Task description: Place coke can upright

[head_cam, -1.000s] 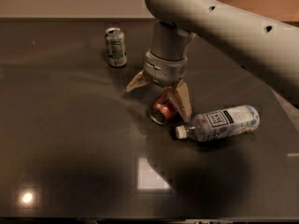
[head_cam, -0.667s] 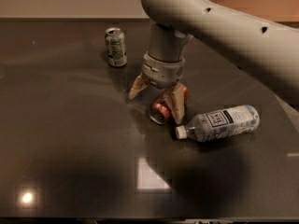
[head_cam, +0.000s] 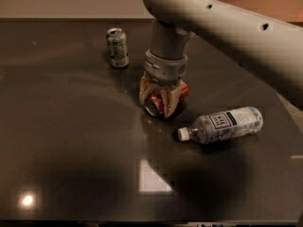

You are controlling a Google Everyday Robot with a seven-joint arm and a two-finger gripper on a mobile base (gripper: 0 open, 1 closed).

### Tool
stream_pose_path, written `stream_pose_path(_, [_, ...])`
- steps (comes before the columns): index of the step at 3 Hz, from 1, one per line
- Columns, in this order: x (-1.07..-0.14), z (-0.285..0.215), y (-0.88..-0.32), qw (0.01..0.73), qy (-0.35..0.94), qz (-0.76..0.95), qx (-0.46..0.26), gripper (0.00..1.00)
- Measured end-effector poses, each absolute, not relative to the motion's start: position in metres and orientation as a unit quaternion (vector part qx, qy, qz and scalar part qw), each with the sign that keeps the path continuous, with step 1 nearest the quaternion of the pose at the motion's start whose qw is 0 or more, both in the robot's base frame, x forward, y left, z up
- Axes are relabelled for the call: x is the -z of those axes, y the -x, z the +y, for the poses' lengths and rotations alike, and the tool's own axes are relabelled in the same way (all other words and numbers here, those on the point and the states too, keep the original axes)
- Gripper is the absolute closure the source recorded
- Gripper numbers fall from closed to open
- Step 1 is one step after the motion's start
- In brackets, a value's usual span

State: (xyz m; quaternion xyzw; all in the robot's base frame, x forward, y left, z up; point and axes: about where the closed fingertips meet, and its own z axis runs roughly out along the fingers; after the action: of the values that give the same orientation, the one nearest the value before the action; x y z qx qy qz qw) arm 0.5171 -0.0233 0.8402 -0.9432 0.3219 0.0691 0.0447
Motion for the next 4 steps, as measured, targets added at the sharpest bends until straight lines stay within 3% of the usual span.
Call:
stream_pose_path(1, [-0.857, -0.02, -0.531, 0.063, 0.931, 0.352, -0.071, 0.88])
stream_pose_path(2, [-0.88, -0.015, -0.554, 0.099, 0.909, 0.395, -0.087, 1.0])
stream_pose_path(4, [-0.922, -0.008, -0.596, 0.226, 0.813, 0.503, -0.188, 1.0])
